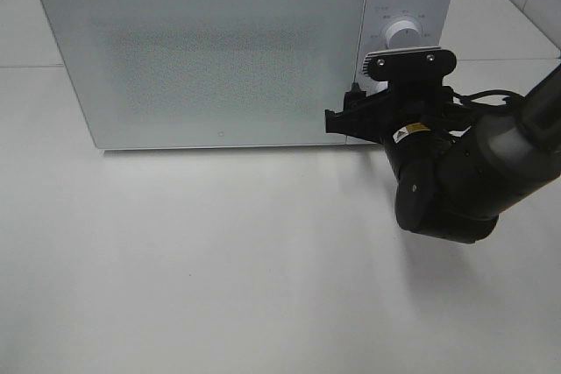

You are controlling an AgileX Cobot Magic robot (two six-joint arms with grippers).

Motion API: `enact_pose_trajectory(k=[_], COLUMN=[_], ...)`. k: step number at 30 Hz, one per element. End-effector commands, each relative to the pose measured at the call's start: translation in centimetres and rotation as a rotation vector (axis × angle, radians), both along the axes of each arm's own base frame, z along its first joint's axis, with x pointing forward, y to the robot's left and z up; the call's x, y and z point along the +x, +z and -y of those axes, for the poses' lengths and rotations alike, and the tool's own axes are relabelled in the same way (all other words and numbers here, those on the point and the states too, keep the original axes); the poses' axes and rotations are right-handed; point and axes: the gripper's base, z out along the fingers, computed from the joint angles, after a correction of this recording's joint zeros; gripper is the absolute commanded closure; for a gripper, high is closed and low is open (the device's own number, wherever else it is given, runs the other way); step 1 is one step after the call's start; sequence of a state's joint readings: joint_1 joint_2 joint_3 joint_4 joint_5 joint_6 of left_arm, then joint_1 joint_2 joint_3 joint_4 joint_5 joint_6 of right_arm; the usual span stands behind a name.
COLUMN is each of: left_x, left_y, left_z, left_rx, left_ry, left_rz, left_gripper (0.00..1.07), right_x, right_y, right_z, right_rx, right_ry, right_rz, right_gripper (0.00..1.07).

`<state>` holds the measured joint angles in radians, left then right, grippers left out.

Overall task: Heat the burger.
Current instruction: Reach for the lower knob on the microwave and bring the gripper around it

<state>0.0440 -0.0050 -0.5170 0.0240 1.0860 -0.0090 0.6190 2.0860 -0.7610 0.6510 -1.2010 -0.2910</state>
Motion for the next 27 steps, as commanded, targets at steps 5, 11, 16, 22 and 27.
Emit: enact_pose_trajectory(k=[5,11,16,22,27], left_x=[-0.1,-0.1,-0.1,-0.1,-0.1], left_y=[0.0,0.0,0.0,0.0,0.0], left_z=[0.0,0.0,0.0,0.0,0.0], left_rx=[-0.002,-0.002,-0.002,-0.002,-0.002], left_ry=[0.004,0.004,0.004,0.004,0.004], left_rz=[0.025,0.025,0.025,0.025,0.025], left_gripper=[0.09,0.09,0.09,0.09,0.09], right_x=[0.8,0.9,0.9,0.9,0.9], right_y=[0.7,1.0,1.2,1.8,2.0], right_z=[0.1,0.1,0.2,0.0,0.0], right_rx=[0.005,-0.017,-0.016,-0.025,-0.015], right_ry=[-0.019,-0.023,-0.028,-0.005,-0.011], right_rz=[0.061,0.096,0.117,0.182,0.204], right_gripper=[0.33,0.42,0.67,1.01,1.07])
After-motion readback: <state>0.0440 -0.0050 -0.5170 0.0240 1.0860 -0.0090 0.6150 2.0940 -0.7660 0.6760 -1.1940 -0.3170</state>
